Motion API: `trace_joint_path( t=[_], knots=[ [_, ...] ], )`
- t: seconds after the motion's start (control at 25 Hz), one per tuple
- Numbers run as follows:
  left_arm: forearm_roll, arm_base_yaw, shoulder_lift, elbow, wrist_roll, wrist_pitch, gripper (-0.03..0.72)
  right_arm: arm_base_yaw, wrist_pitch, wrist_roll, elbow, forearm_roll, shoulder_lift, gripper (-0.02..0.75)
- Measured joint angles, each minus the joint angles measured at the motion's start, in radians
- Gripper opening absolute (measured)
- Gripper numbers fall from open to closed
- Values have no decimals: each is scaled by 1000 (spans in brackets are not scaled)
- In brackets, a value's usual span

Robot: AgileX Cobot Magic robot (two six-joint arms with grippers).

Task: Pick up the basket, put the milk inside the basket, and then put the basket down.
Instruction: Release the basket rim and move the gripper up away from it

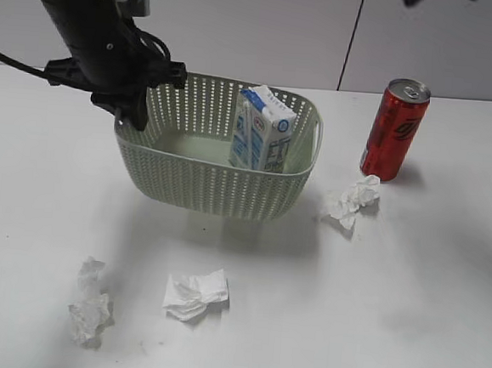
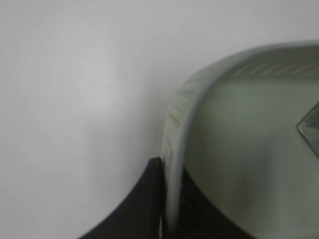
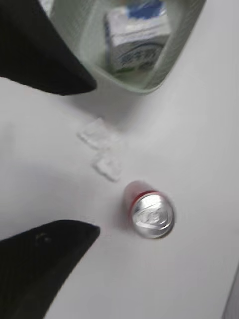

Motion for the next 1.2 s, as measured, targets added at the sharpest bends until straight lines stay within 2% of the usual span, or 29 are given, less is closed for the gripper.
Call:
trace_joint_path(
  t=[0.16, 0.32, 0.44, 0.96, 1.2],
  knots=[
    [-15, 0, 0, 0, 0, -11, -15, -51, -5, -7, 312, -32, -211, 591],
    [-28, 0, 0, 0, 0, -19, -15, -53, -77, -14, 619, -37, -465, 591],
    [-31, 0, 0, 0, 0, -19, -15, -53, -112, -14, 791, -36, -638, 591],
    [-34, 0, 1, 0, 0, -26, -15, -53, -108, -17, 1170, -35, -1339, 591],
    [-47, 0, 24, 0, 0, -42, -15, -53, -145, -23, 1289, -35, -1503, 591]
  ],
)
